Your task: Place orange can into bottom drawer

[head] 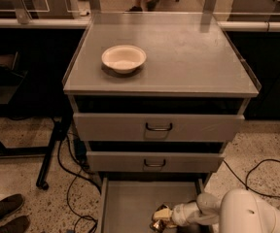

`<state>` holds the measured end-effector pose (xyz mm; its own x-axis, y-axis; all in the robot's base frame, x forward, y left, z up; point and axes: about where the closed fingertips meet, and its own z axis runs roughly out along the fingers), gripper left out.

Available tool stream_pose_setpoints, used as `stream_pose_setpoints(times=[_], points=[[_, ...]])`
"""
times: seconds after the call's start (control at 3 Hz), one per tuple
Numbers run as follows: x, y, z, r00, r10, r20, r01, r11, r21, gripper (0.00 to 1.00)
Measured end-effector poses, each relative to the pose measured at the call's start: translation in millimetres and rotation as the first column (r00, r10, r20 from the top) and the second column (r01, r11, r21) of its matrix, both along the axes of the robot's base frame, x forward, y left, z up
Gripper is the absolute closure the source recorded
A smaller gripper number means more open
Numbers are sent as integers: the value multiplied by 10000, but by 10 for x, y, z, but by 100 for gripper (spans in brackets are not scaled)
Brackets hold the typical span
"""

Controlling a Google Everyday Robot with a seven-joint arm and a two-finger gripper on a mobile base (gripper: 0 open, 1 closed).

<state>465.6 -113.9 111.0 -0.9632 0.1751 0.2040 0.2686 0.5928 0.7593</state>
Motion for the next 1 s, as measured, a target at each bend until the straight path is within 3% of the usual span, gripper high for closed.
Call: stream_pose_setpoints(times=[1.0], points=[[-1,1,0,10000,1,-1,-1,10000,1,26]])
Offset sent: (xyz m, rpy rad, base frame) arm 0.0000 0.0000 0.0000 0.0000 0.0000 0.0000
